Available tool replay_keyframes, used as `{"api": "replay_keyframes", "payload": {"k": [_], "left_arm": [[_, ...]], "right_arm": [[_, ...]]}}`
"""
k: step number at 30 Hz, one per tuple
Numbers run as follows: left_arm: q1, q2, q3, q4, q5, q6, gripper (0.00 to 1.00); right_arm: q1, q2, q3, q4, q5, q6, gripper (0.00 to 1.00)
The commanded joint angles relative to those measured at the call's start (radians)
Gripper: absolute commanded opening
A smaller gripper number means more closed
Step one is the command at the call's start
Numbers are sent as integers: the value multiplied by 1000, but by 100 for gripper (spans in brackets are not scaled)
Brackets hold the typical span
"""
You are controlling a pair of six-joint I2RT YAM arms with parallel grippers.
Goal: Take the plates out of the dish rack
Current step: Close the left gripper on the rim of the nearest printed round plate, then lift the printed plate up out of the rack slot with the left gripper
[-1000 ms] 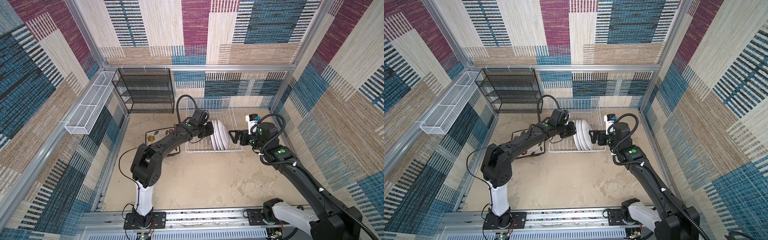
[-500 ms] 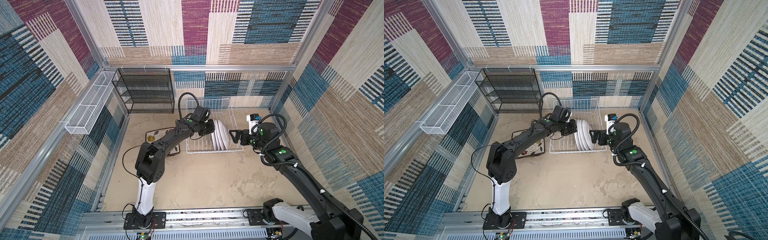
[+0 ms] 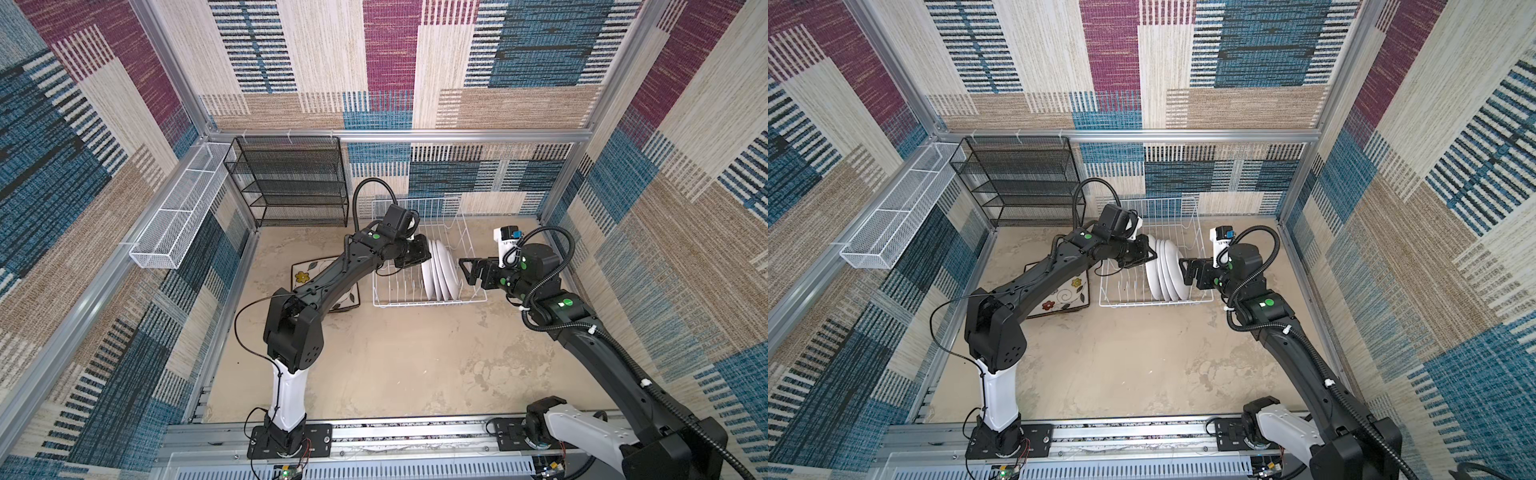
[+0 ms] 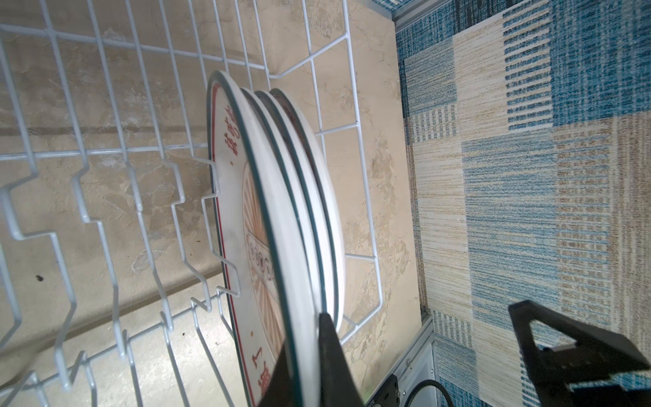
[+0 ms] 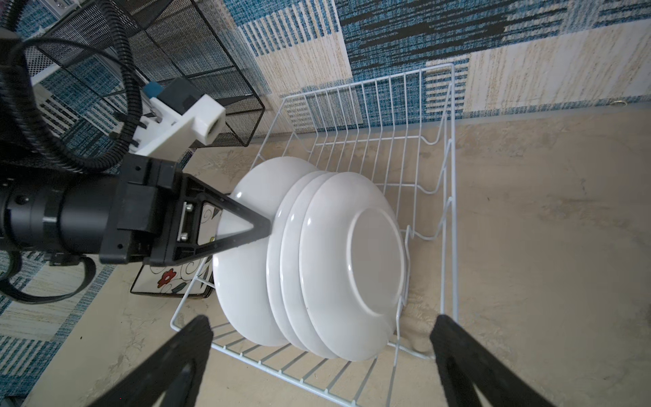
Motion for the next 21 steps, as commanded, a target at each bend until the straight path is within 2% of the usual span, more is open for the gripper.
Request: {"api": "replay_keyframes", "payload": {"k": [1, 21], "left_arm": [[4, -47, -27, 45, 17, 10, 0], [49, -255, -170, 70, -45, 10, 0]], "right_arm": [[-1, -7, 7, 31, 6, -1, 99], [0, -18, 23, 61, -41, 16, 99]]}}
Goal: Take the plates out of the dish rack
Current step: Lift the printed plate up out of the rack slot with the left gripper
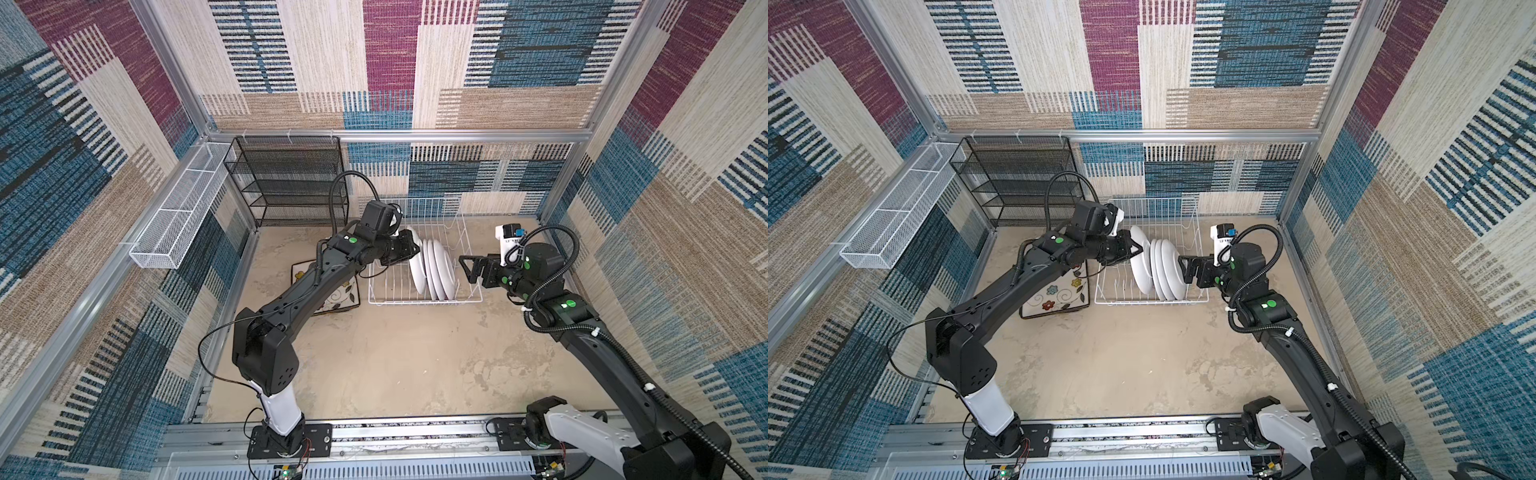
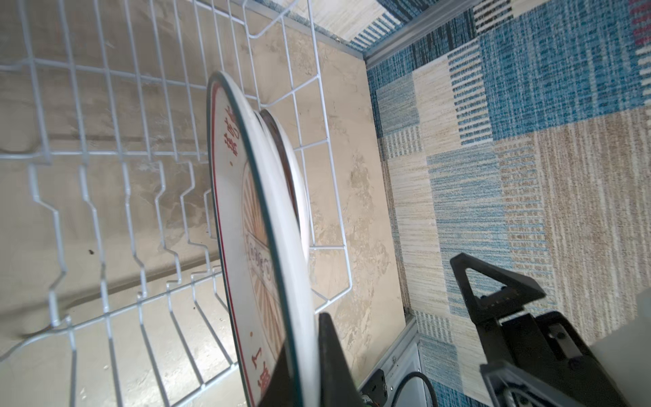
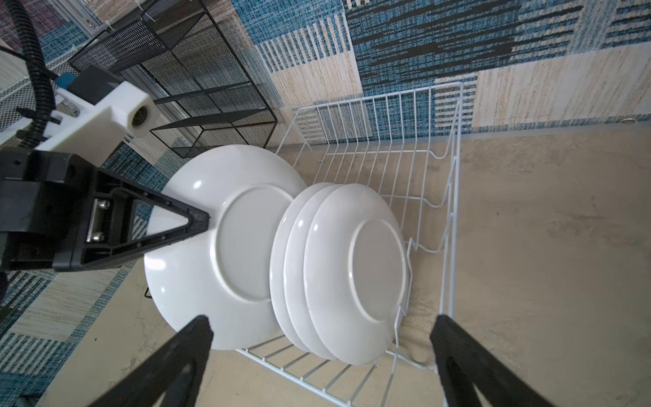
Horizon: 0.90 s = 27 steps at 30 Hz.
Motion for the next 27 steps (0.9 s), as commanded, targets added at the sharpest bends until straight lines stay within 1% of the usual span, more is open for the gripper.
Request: {"api": "replay_keyframes", "payload": {"k": [1, 8, 11, 16, 21, 24, 27], "left_arm": [[9, -33, -18, 41, -14, 11, 0], [37, -102, -35, 29, -9, 36, 0], [46, -153, -45, 26, -20, 92, 0], [51, -253, -84, 21, -71, 260, 0], [52, -340, -149, 33, -68, 470, 0], [51, -392, -207, 55, -116, 573, 0], [49, -437, -255, 66, -147, 690, 0]], "right_arm": [[-1, 5, 18, 37, -20, 11, 99], [0, 29, 64, 26, -64, 19, 99], [0, 42, 85, 17, -96, 39, 99], [0, 80, 127, -9, -153, 93, 99], [0, 117, 159, 2, -232, 163, 99], [-1, 135, 176, 28, -271, 212, 99], [-1, 147, 197, 54, -273, 262, 100]]}}
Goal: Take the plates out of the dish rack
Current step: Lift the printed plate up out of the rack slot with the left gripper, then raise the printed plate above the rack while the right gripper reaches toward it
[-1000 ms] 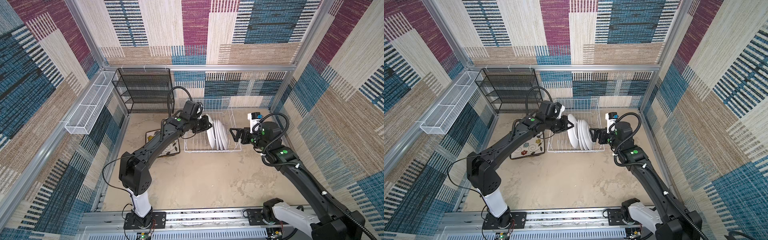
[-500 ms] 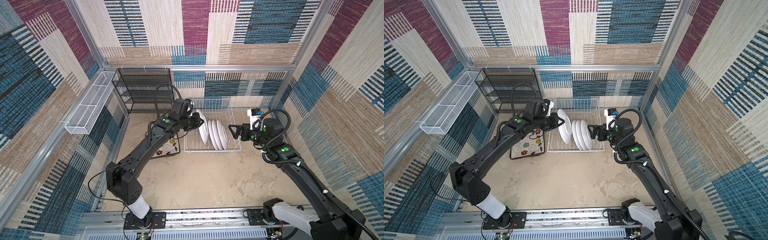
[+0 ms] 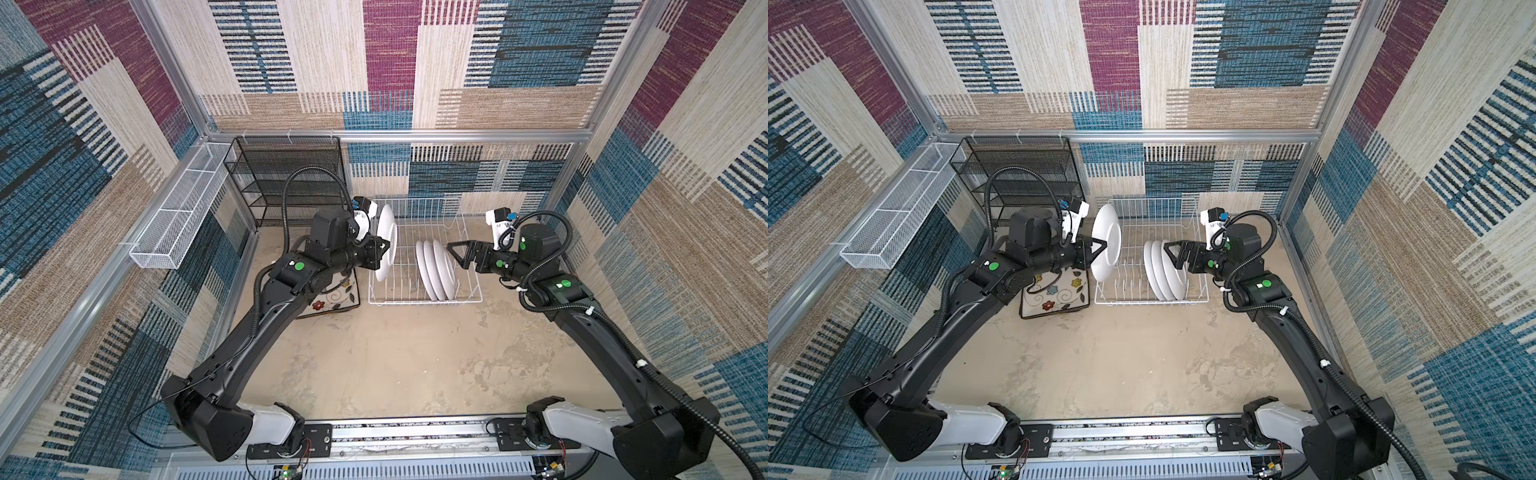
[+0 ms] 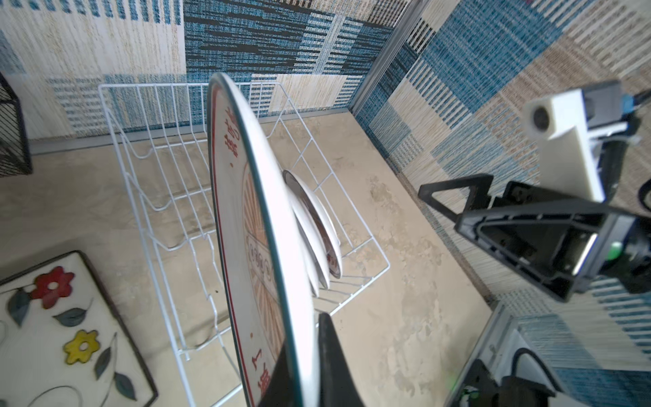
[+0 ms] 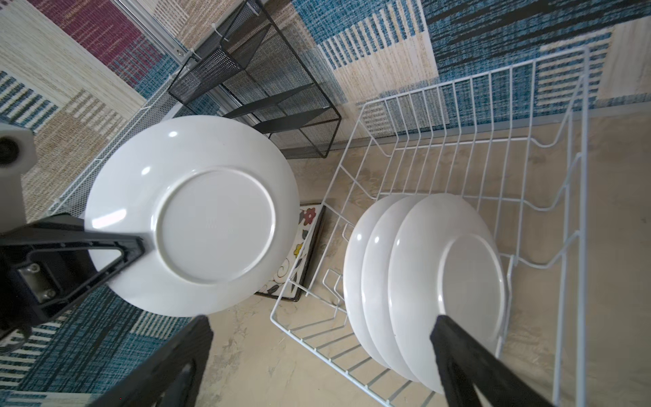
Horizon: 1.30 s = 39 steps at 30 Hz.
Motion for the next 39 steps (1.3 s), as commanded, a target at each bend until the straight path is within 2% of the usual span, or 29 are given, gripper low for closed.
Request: {"api": "replay_keyframes", "payload": {"k": [1, 10, 16, 22, 27, 34, 39], "left_arm": [[-1, -47, -47, 73, -57, 230, 0], [-35, -164, -231, 192, -161, 634, 0], [-80, -174, -321, 239, -246, 842, 0], [-138, -150, -437, 403, -391, 1053, 0], [-190, -143, -512, 560, -460, 1173, 0], [-252, -121, -567, 674, -522, 1321, 0], [-268, -93, -613, 764, -532, 1407, 0]], "right_arm": [[-1, 8, 17, 77, -48, 84, 100], [1, 101, 101, 70, -124, 131, 95], [7, 146, 140, 62, -155, 142, 94], [26, 183, 144, 65, -156, 144, 93], [58, 220, 173, 22, -146, 126, 91], [86, 257, 175, -7, -121, 123, 87], [96, 310, 197, -25, -117, 131, 76]]}}
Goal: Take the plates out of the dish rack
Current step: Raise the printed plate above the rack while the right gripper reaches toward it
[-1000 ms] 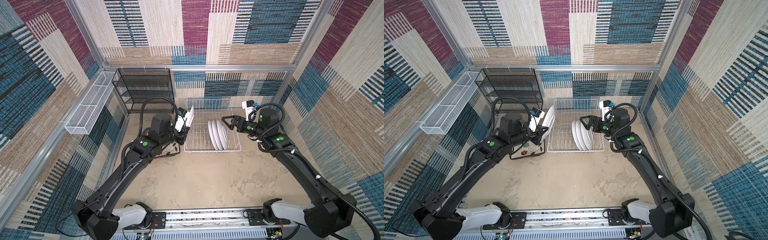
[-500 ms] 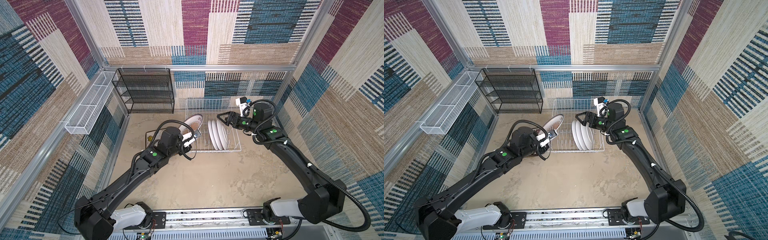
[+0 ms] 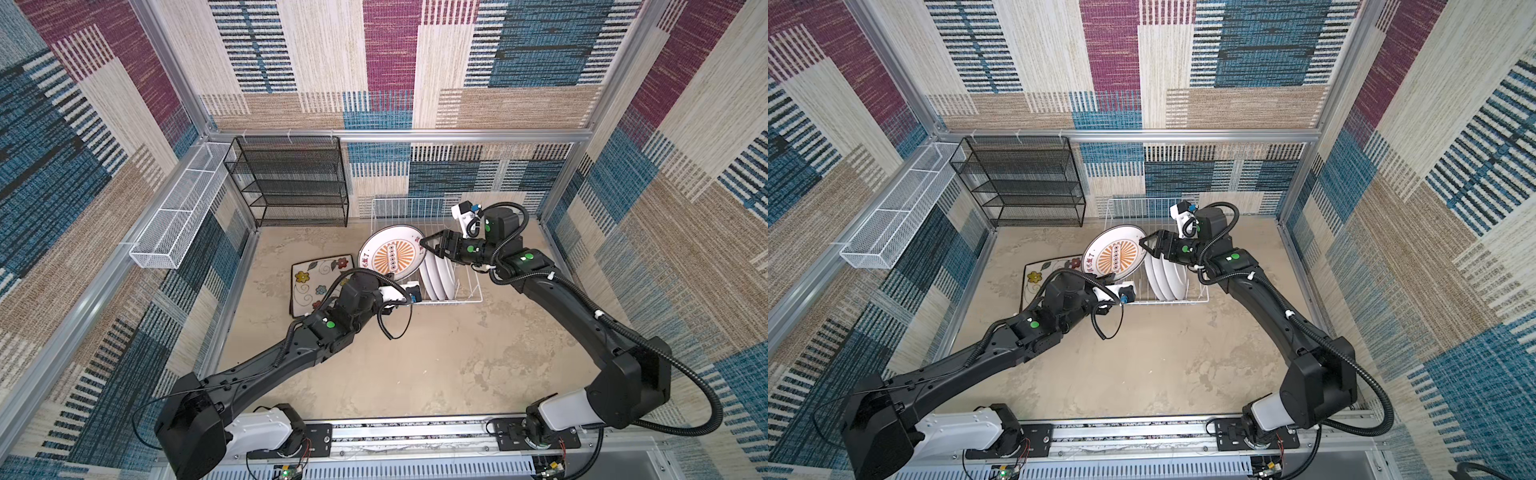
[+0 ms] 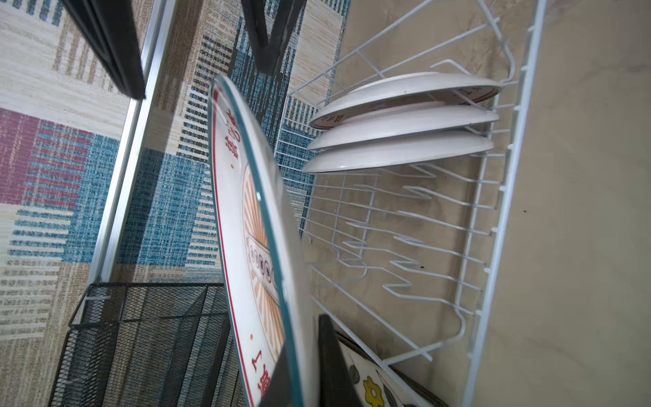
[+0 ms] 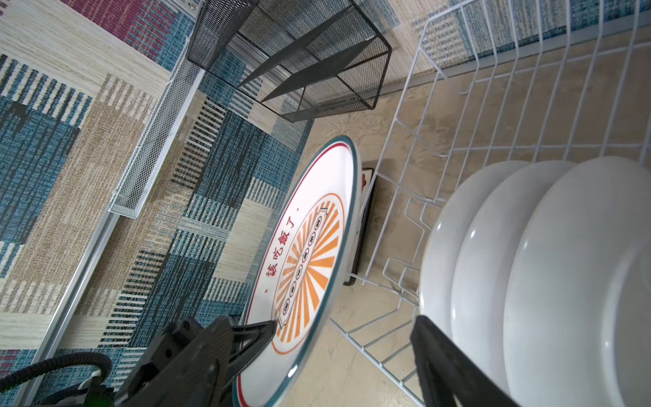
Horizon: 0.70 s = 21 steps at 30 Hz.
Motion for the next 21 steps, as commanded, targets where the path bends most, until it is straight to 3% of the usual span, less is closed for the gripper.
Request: {"api": "replay_keyframes", "payload": {"k": [1, 9, 21], "left_arm": [[-10, 14, -5, 145, -36, 107, 0], [-32, 51, -26, 200, -66, 180, 0], [-41, 90, -13, 221, -71, 192, 0]], "right_arm": [[9, 26, 24, -10, 11, 6, 74], [35, 65, 41, -48, 14, 1, 56], [40, 61, 15, -30, 5, 25, 23]]}}
